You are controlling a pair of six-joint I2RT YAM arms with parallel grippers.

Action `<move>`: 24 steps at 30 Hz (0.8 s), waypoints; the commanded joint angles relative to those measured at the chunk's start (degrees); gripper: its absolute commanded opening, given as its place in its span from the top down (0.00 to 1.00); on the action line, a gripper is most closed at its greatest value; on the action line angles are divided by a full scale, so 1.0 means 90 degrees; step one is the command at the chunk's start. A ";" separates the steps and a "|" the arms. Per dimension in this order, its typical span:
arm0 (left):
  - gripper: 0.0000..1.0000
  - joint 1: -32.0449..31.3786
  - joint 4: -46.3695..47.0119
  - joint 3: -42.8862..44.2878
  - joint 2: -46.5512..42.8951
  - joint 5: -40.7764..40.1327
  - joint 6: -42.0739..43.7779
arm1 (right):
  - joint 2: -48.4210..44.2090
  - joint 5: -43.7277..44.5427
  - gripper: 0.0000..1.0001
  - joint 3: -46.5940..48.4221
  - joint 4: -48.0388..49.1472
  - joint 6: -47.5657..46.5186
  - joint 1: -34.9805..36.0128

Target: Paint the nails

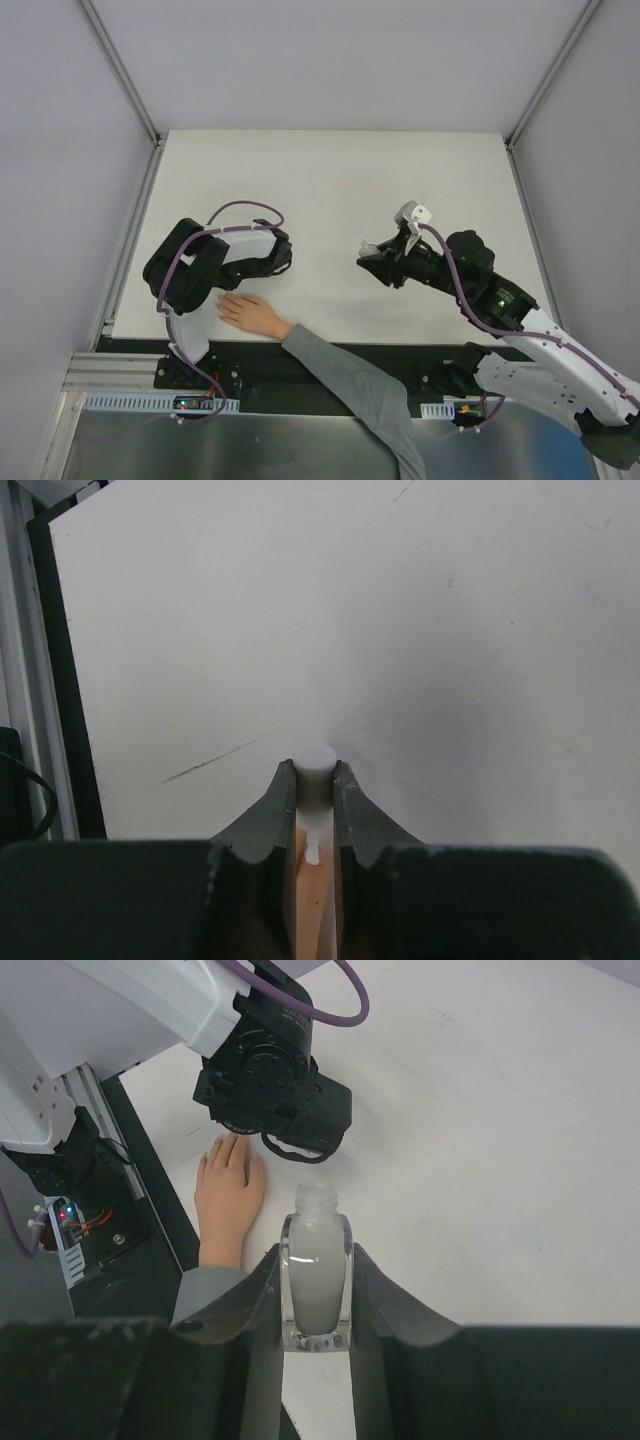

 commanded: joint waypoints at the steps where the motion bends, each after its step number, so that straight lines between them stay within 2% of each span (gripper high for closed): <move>1: 1.00 -0.0027 -0.0576 -0.0135 -0.0294 -0.0087 -0.1245 | -0.0284 0.0050 1.00 0.0428 -0.0286 -0.0172 0.0063; 8: 1.00 0.0002 -0.0419 -0.0146 -0.0412 -0.0107 -0.0873 | -0.0255 0.0069 1.00 0.0468 -0.0306 -0.0202 0.0122; 15: 1.00 0.0061 -0.0331 0.0273 -0.1796 -0.0458 0.0248 | -0.0157 0.0001 1.00 0.0419 -0.0247 -0.0085 0.0122; 17: 1.00 0.0051 -0.0041 0.0566 -0.2208 -0.0332 0.1037 | -0.0176 -0.0028 1.00 0.0399 -0.0189 -0.0133 0.0112; 18: 1.00 0.0032 0.0165 0.0644 -0.2712 -0.0234 0.1447 | -0.0176 -0.0067 0.99 0.0370 -0.0101 -0.0172 0.0103; 20: 1.00 -0.0095 0.0720 0.0675 -0.3359 0.0125 0.2725 | -0.0089 -0.0358 1.00 0.0360 -0.0052 -0.0231 0.0093; 21: 1.00 -0.0114 0.1797 0.0607 -0.4107 0.0331 0.3310 | -0.0050 -0.0496 1.00 0.0360 0.0064 -0.0231 0.0073; 22: 1.00 -0.0124 0.2416 0.0365 -0.4501 0.0584 0.4679 | 0.0028 -0.0623 1.00 0.0351 0.0143 -0.0212 0.0064; 23: 1.00 -0.0124 0.3273 0.0188 -0.4901 0.1389 0.5428 | 0.0087 -0.0962 1.00 0.0360 0.0231 -0.0105 0.0054; 24: 1.00 -0.0124 0.4771 -0.0026 -0.5659 0.1871 0.6103 | 0.0319 -0.1198 1.00 0.0370 0.0425 -0.0046 0.0034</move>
